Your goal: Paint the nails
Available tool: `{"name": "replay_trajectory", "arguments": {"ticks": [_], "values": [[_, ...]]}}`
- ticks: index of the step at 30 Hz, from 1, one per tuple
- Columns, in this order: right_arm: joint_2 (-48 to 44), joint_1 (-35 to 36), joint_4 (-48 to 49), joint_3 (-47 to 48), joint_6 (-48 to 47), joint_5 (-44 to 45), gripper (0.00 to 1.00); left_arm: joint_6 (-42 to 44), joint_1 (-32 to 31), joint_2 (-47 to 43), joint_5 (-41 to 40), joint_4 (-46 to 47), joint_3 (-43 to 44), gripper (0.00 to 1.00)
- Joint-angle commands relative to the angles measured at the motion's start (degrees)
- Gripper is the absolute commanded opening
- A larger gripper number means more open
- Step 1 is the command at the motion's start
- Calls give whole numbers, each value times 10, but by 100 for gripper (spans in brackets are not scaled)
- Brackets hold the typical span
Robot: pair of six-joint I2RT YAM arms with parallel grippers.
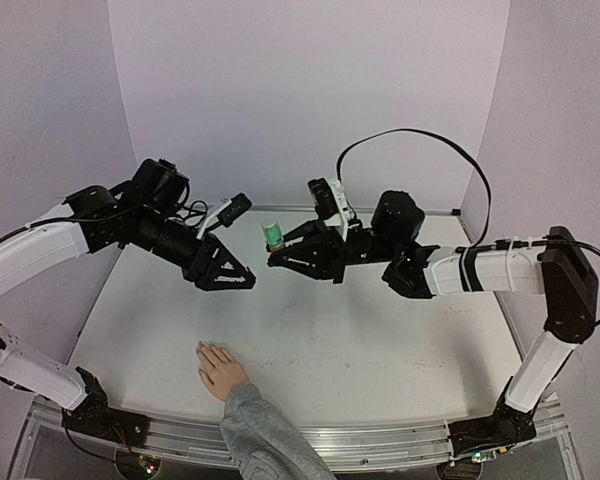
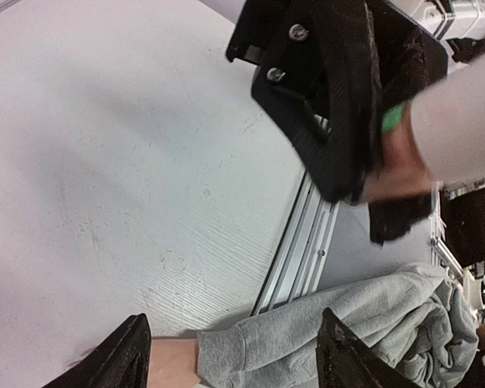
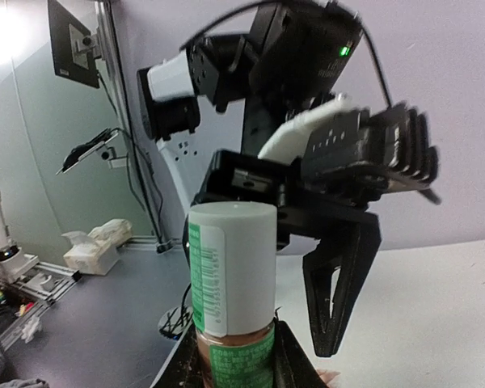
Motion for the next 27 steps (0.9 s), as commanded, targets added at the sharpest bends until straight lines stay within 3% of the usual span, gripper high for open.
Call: {"name": "replay_trajectory", "arguments": {"ticks": [1,7,11,14,20,27], "values": [[-60,-1,65,-37,-46,141,0,-41,5,-86,-7,76,-42,73],[-73,22,-49,-39,-78,470,0,-102,4,-157,-20,187,-101,74],[-63,75,-108,-14,-105,715,0,-153,3,-173,-161,237,-98,74],[-45,115,-126,10,-140,818,0,-198,4,-146,-236,241,-73,74],[-3,161,-151,61,-179,864,0,-229,3,-64,-218,258,-19,73],[10,172,-157,80,-206,846,0,-240,3,-47,-214,286,-22,72]]}}
